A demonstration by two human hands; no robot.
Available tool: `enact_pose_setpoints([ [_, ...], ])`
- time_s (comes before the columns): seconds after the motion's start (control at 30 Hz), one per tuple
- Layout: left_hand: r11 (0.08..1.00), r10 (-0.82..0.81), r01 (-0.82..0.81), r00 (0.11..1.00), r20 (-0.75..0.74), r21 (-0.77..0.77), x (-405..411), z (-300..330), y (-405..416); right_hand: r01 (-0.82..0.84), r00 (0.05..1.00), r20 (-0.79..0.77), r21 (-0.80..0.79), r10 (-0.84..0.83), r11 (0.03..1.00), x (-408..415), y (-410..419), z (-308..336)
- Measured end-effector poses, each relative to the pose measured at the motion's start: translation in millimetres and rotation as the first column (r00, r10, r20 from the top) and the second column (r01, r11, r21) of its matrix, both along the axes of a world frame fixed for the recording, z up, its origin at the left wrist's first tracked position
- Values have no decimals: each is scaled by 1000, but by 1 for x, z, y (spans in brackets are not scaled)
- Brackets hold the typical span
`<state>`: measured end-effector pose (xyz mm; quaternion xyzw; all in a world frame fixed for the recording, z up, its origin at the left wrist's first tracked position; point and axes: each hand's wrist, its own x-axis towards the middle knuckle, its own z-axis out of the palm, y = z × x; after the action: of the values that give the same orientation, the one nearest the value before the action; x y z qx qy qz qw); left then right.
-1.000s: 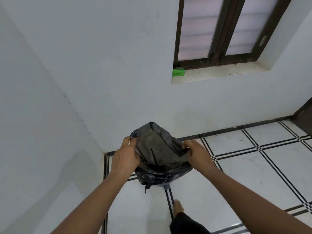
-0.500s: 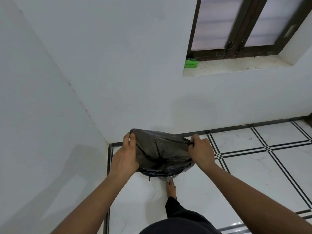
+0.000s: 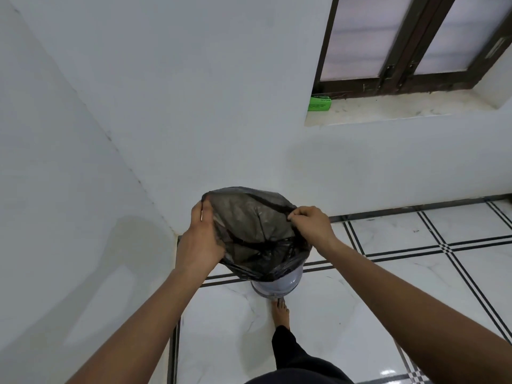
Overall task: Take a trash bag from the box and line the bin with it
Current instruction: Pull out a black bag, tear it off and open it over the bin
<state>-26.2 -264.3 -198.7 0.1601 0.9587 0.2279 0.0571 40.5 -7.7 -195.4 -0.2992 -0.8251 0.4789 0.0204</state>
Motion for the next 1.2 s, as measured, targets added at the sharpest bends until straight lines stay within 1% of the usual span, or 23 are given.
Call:
enact_pose_setpoints([
  [0.07,999,-17,17,1000,-14,-39,-5,-2,2,-32,1000,1,38,32,999,-3,0,-7],
  [0.13,997,-28,28,1000,-3,-68,-8,-6,2,-70,998,3,165,70,984,-5,3,-13],
  [0.2,996,-28,29,999,20,-88,-10,-10,1,-95,995,15,226,94,969,-6,6,-16],
  [0.33,992,-36,43,998,61,-122,-13,-19,-1,-148,987,100,244,127,958,-2,12,-24],
  [0.4,991,-44,52,997,65,-122,-14,-22,1,-177,979,151,285,138,942,2,15,-28],
  [0.47,994,-48,56,995,87,-95,-16,-23,4,-205,971,185,313,152,927,2,16,-30],
  [0.57,999,-39,45,986,165,-29,-22,-21,10,-269,949,238,274,206,923,-6,18,-31],
  [0.63,1000,-22,24,984,177,-13,-24,-18,13,-307,945,208,312,251,899,-10,19,-31],
  [0.7,999,16,-19,994,109,28,-23,-12,16,-290,956,76,388,283,875,-13,18,-32],
  [0.73,998,33,-36,998,44,60,-21,-10,18,-258,957,-9,428,289,866,-13,18,-33],
  [0.8,995,49,-36,989,-139,95,-14,-9,19,-168,947,-154,514,283,841,-11,16,-35],
  [0.83,994,46,-22,971,-235,105,-10,-12,18,-140,939,-188,557,289,819,-9,15,-36],
  [0.87,995,37,-7,953,-300,103,-8,-15,17,-140,935,-184,596,304,791,-9,16,-41],
  [0.9,997,19,5,946,-323,74,-7,-21,15,-182,939,-120,620,321,763,-9,18,-47],
  [0.93,1000,-15,19,954,-301,10,-7,-29,12,-273,940,10,616,340,739,-10,22,-53],
  [0.97,994,-71,51,974,-215,-95,-11,-38,9,-403,914,198,560,355,724,-12,25,-58],
  [1.0,970,-132,113,988,-76,-216,-14,-46,4,-545,829,416,451,374,707,-14,27,-60],
  [1.03,923,-177,207,977,118,-326,-17,-53,-1,-669,684,611,310,398,675,-15,27,-59],
  [1.07,861,-187,316,925,330,-398,-19,-58,-4,-745,531,737,173,417,644,-17,26,-57],
  [1.1,820,-163,380,872,462,-428,-20,-61,-7,-778,422,801,79,426,623,-19,24,-57],
  [1.13,822,-139,378,859,492,-427,-21,-63,-9,-783,386,817,45,428,621,-21,23,-60],
  [1.17,849,-114,328,880,462,-414,-24,-66,-10,-768,417,801,59,428,638,-23,22,-62],
  [1.2,898,-70,226,920,384,-378,-27,-68,-11,-729,516,744,120,425,674,-25,22,-66],
])
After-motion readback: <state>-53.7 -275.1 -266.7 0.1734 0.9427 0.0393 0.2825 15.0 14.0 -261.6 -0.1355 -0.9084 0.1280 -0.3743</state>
